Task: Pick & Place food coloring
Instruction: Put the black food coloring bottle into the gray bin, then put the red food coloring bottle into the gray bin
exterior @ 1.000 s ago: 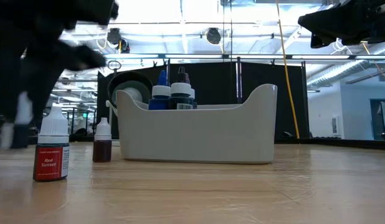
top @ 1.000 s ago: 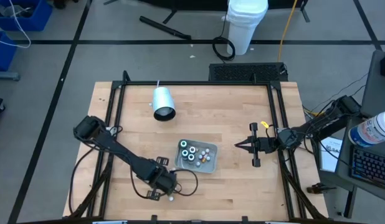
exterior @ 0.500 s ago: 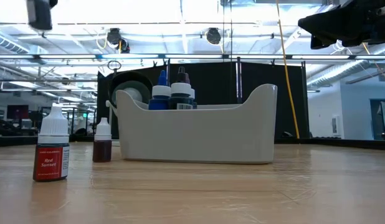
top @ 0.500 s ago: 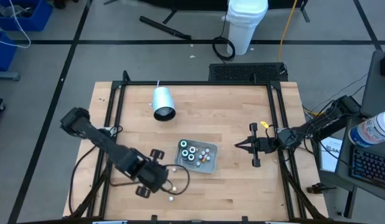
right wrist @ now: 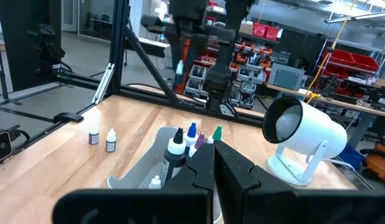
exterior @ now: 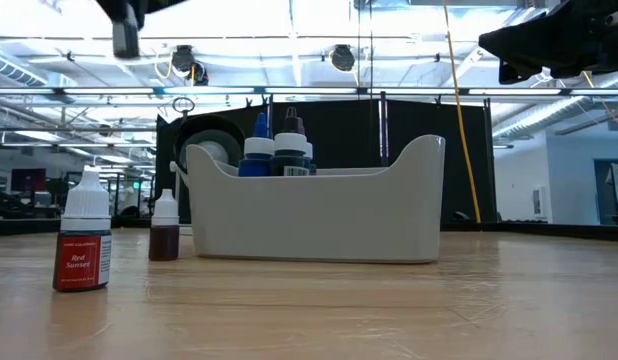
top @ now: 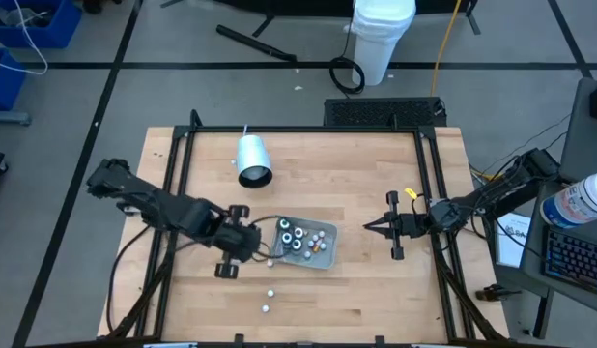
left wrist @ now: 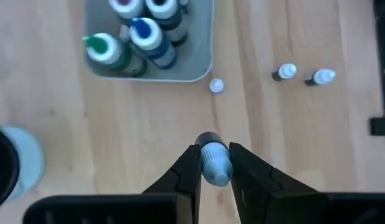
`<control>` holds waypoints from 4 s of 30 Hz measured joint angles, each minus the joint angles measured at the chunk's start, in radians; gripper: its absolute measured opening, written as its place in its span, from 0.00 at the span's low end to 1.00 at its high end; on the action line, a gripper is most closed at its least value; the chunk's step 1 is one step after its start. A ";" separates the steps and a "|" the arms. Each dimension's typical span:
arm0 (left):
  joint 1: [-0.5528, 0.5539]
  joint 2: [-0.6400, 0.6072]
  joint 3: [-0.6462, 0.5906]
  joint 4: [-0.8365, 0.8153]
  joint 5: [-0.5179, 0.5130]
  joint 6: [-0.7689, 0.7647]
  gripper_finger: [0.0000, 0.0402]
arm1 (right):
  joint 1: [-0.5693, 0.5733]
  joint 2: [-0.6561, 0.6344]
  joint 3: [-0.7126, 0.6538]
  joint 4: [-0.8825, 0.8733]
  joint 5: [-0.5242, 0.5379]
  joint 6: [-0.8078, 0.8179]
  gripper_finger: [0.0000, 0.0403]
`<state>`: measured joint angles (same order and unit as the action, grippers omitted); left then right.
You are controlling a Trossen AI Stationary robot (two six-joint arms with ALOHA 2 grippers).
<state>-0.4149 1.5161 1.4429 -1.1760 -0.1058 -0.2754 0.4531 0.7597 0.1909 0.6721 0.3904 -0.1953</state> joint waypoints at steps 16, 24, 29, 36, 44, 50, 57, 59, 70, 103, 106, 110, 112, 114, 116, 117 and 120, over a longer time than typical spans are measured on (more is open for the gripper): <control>0.041 0.297 0.229 0.090 0.104 0.263 0.17 | 0.000 0.000 0.000 -0.020 0.001 0.001 0.00; 0.068 0.423 0.324 0.156 0.099 0.359 0.17 | 0.000 0.000 0.000 -0.019 0.001 0.001 0.00; 0.086 0.508 0.447 0.156 0.095 0.380 0.17 | 0.000 0.000 0.000 -0.020 0.001 0.000 0.00; 0.097 0.626 0.707 0.059 0.096 0.440 0.17 | 0.000 0.001 0.000 -0.022 0.001 0.001 0.00; 0.132 0.741 0.907 0.054 0.105 0.538 0.17 | 0.000 0.001 0.000 -0.027 0.001 -0.007 0.00; 0.184 0.776 0.908 0.058 0.105 0.544 0.17 | 0.000 0.001 0.000 -0.033 0.001 -0.008 0.00; 0.236 0.776 0.840 0.051 0.105 0.554 0.17 | 0.000 0.000 0.000 -0.053 0.001 -0.012 0.00; 0.242 0.772 0.819 0.058 0.105 0.555 0.17 | 0.000 0.000 0.000 -0.054 0.001 -0.029 0.00; 0.243 0.774 0.654 0.118 0.106 0.569 0.17 | 0.000 0.000 0.000 -0.049 0.000 -0.054 0.00; 0.243 0.773 0.477 0.280 0.069 0.559 0.23 | 0.000 0.000 0.000 -0.049 0.001 -0.056 0.00; 0.243 0.773 0.477 0.282 0.069 0.562 0.31 | 0.000 0.000 0.000 -0.049 0.001 -0.056 0.00; 0.243 0.773 0.518 0.273 0.069 0.567 0.41 | 0.000 0.000 0.000 -0.049 0.001 -0.056 0.00; 0.239 0.773 0.566 0.255 0.069 0.576 0.45 | 0.000 0.000 0.000 -0.049 0.001 -0.056 0.00; 0.232 0.773 0.634 0.200 0.068 0.592 0.48 | 0.000 0.000 0.000 -0.049 0.001 -0.056 0.00; 0.220 0.774 0.722 0.133 0.068 0.595 0.51 | 0.000 0.000 0.000 -0.049 0.001 -0.056 0.00; 0.213 0.773 0.771 0.096 0.068 0.595 0.51 | 0.000 0.000 0.000 -0.049 0.001 -0.056 0.00; 0.191 0.770 0.916 -0.050 0.070 0.577 0.52 | 0.000 0.000 0.000 -0.049 0.001 -0.056 0.00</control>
<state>-0.2236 2.2860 2.3590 -1.2261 -0.0362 0.3020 0.4530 0.7601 0.1905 0.6231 0.3911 -0.2516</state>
